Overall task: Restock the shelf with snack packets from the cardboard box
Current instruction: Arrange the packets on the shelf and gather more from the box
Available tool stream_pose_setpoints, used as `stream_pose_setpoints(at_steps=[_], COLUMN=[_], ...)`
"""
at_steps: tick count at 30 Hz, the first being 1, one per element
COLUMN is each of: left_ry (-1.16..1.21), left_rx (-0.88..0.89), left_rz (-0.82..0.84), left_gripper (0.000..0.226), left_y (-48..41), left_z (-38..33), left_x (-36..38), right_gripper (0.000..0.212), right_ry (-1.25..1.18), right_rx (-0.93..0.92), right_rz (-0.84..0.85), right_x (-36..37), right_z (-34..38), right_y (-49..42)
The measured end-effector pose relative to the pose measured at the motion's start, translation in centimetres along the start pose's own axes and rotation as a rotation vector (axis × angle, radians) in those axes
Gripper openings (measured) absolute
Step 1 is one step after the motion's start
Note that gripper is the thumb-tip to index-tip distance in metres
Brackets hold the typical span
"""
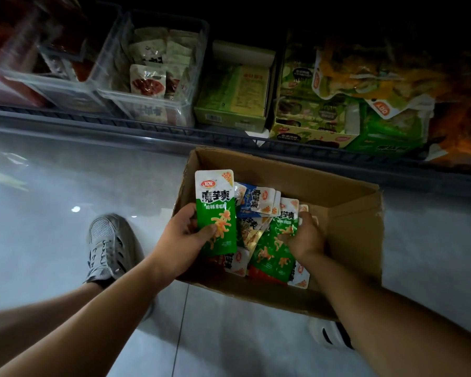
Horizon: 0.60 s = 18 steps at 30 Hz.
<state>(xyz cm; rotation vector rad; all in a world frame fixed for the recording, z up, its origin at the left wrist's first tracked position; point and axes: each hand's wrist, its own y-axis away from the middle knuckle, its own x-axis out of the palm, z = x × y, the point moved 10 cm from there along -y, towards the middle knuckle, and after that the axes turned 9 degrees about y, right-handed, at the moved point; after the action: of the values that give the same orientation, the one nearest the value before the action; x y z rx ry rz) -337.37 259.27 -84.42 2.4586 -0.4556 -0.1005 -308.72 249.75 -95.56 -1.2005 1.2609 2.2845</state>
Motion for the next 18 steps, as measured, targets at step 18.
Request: stream_pose_setpoints(at_steps=[18], left_ry=[0.173], left_rx=[-0.019], left_rz=[0.095], left_gripper=[0.039], left_y=[2.4], left_z=[-2.8], left_x=[3.2], right_gripper=[0.019], right_ry=[-0.521], right_rx=[-0.363], right_rz=[0.234], right_x=[-7.3], right_z=[12.7], right_y=[10.5])
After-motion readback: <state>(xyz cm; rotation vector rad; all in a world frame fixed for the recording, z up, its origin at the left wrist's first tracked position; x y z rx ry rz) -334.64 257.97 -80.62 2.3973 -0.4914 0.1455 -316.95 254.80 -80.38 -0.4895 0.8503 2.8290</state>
